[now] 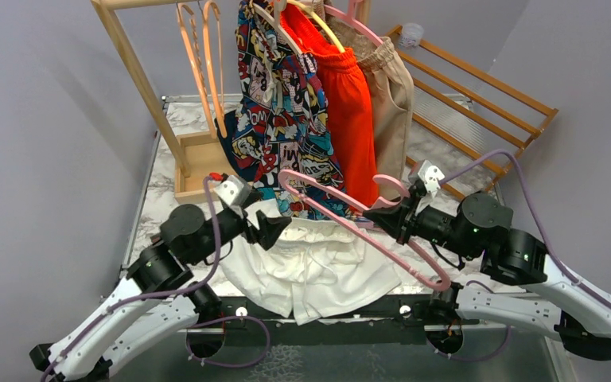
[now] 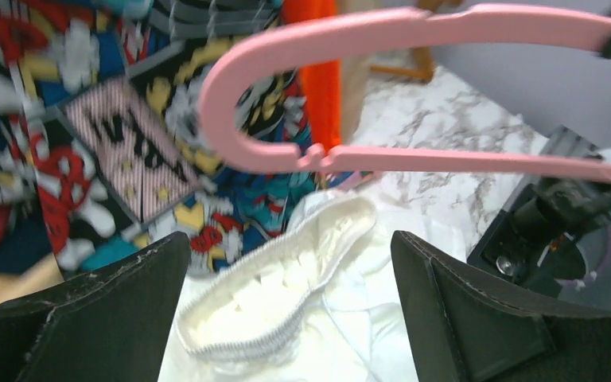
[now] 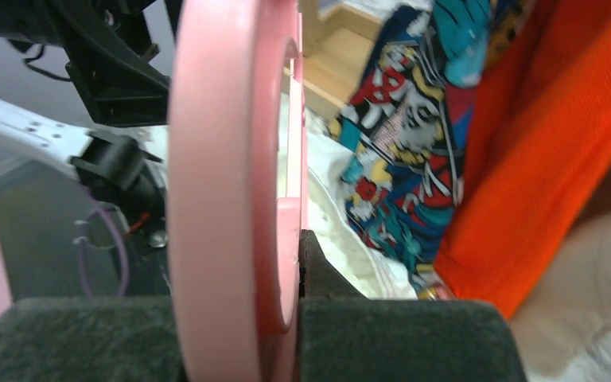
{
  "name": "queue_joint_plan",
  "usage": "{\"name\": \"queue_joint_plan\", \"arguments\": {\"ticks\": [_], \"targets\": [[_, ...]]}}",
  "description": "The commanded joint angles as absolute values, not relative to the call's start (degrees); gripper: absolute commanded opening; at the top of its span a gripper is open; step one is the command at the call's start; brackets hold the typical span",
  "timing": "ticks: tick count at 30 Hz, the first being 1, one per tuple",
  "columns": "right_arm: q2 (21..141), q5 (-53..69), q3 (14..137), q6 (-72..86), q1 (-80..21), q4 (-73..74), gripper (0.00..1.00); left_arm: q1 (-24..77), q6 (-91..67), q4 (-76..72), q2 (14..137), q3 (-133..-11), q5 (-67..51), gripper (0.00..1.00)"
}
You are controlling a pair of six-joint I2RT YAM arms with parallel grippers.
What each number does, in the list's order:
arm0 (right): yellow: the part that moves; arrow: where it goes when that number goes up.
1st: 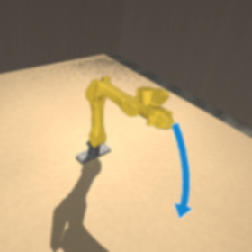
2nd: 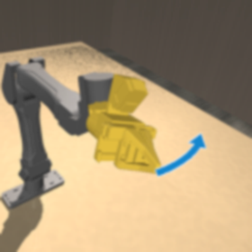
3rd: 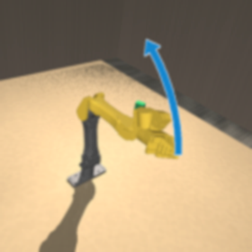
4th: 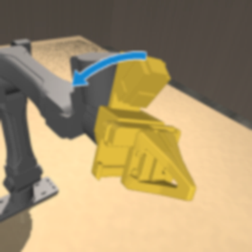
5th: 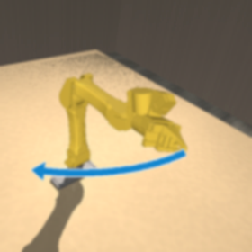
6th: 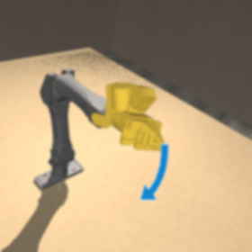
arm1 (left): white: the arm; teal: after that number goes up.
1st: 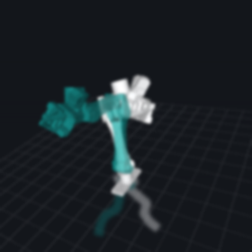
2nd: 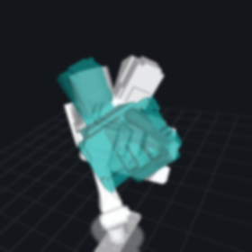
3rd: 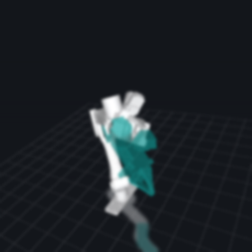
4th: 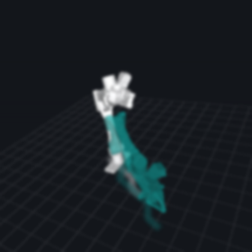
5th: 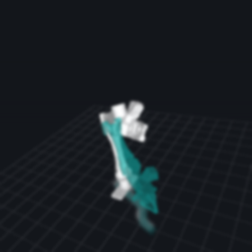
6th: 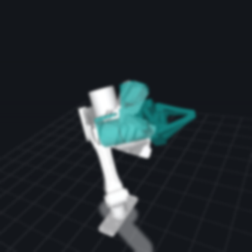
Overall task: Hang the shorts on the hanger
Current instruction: Pick up the hanger from the clothesline, then pick up the shorts from the center of the board.
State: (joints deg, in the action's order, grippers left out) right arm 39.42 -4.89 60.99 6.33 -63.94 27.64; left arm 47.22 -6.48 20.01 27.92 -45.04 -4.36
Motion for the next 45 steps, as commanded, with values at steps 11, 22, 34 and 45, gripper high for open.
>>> {"name": "queue_joint_plan", "arguments": {"ticks": [11,22,34,45], "targets": [[34.7,-13.7,53.6,8.0,-63.7,25.9,0.01,47.1,-46.1,34.9,34.6,-40.0,28.1,0.99],[33.4,-0.5,59.4,9.7,-63.7,11.4,0.01,47.2,-56.1,38.1,31.7,-41.1,31.4,0.99],[37.3,0.1,60.2,8.5,-63.7,11.5,0.01,47.2,-50.7,33.0,26.4,-35.7,26.1,0.99],[40.6,-9.5,53.4,7.1,-63.7,13.4,0.01,47.1,-46.9,30.2,20.4,-32.7,25.1,0.99]]}}
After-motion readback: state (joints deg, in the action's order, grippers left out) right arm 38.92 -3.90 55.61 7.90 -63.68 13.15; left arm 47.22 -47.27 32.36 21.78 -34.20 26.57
